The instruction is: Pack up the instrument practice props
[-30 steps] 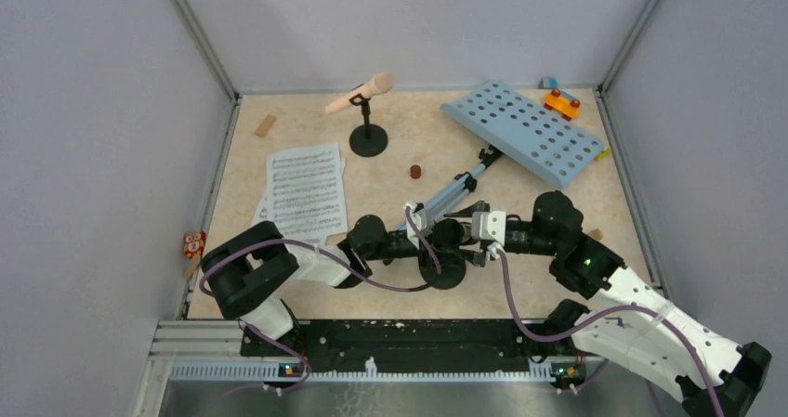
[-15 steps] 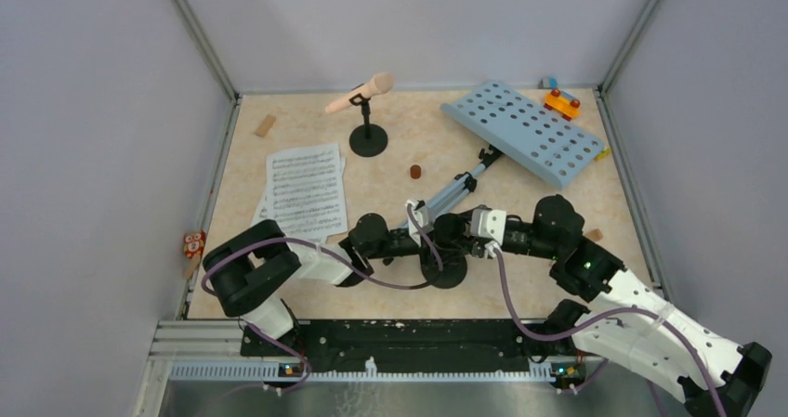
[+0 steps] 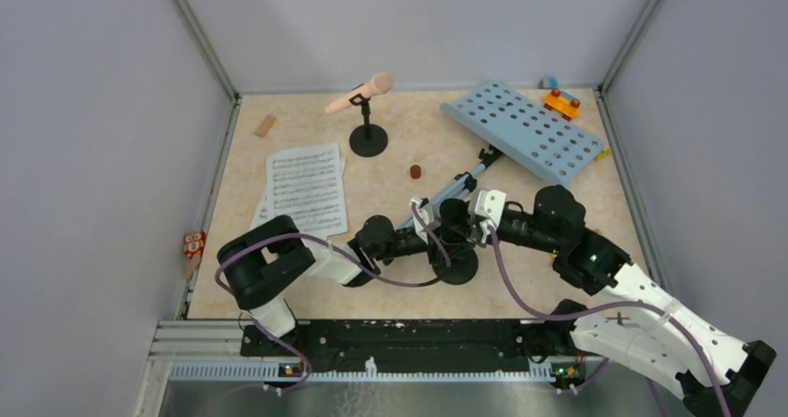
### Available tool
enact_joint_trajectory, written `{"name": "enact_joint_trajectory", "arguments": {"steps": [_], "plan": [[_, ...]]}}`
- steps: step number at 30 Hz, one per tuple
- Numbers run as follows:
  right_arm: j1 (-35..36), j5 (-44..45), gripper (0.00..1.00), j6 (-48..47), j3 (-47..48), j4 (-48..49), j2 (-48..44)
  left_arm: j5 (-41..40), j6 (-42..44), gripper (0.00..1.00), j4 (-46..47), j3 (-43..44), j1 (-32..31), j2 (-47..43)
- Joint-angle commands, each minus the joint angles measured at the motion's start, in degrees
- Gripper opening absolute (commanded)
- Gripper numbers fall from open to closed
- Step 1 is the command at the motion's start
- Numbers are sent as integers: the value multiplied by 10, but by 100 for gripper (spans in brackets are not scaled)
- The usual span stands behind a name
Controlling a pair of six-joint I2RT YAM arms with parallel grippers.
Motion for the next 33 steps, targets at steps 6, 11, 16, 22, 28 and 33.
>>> {"name": "enact_joint_trajectory", "arguments": {"steps": [6,11,16,22,28,33], "plan": [[1,14,0,0,224,156,5,-19,22,0,-145,5,-11,45],[1,28,0,3,315,154,40,-15,23,0,-153,16,-12,54],[1,139,0,75,359,207,45,3,17,0,-114,18,-13,62],[1,263,0,153,314,162,15,28,-3,0,-8,93,-15,137],[1,287,0,180,243,135,-25,20,-17,11,49,170,-15,217],[2,317,0,180,222,120,-36,-13,-17,48,28,149,-15,201]]}}
